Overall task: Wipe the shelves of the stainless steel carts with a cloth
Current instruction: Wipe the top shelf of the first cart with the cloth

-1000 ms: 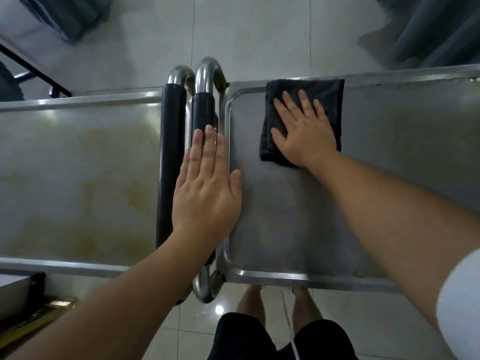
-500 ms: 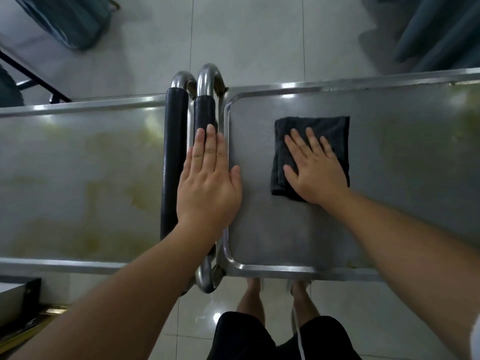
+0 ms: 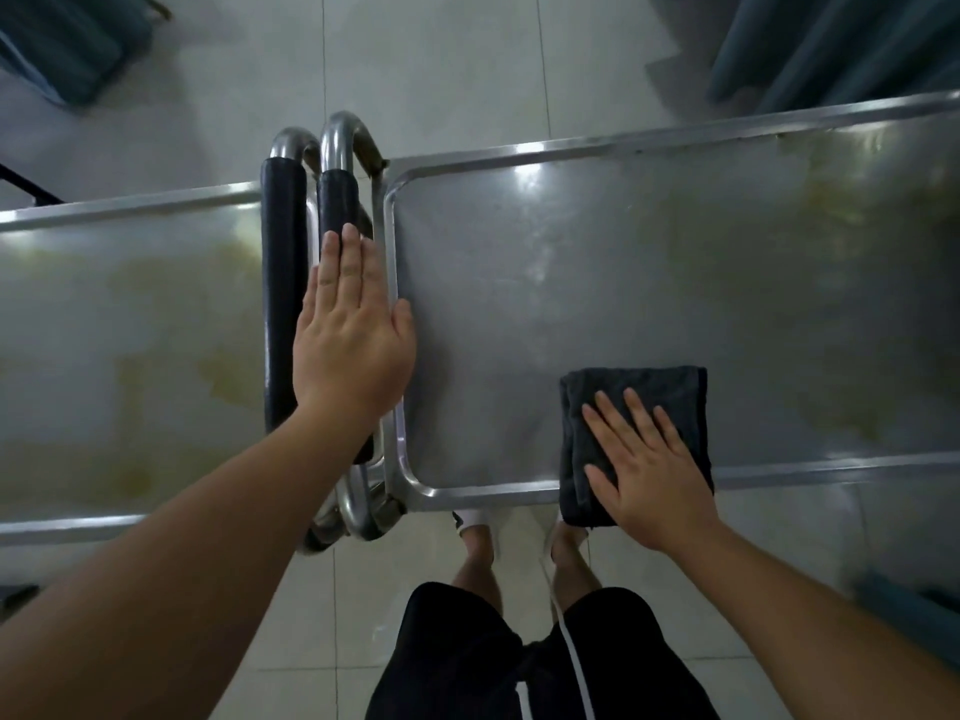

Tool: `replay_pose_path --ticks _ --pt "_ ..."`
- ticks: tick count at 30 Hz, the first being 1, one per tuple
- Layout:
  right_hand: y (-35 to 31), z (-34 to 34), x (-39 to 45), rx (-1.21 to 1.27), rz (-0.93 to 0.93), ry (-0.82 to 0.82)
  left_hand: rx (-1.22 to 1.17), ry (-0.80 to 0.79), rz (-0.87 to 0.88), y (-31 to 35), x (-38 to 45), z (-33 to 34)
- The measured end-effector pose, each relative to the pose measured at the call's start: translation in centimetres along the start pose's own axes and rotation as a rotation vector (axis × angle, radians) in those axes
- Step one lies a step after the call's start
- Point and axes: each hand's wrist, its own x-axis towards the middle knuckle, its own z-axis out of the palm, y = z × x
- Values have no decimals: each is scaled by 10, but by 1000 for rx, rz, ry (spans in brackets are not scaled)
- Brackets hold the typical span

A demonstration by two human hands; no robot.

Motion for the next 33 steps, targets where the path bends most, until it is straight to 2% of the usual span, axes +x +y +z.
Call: replay_pose_path --ticks 5,15,19,25,33 --pt "19 -19 46 -3 21 27 19 28 7 0 -1 1" --pt "89 -100 234 53 135 60 22 0 -11 4 -2 -4" --pt "99 -117 270 38 97 68 29 11 -16 5 -2 -3" --pt "95 -113 250 29 80 62 47 12 -18 4 -1 -4" --pt "85 -55 103 -21 -10 28 16 -7 -22 6 -2 -7"
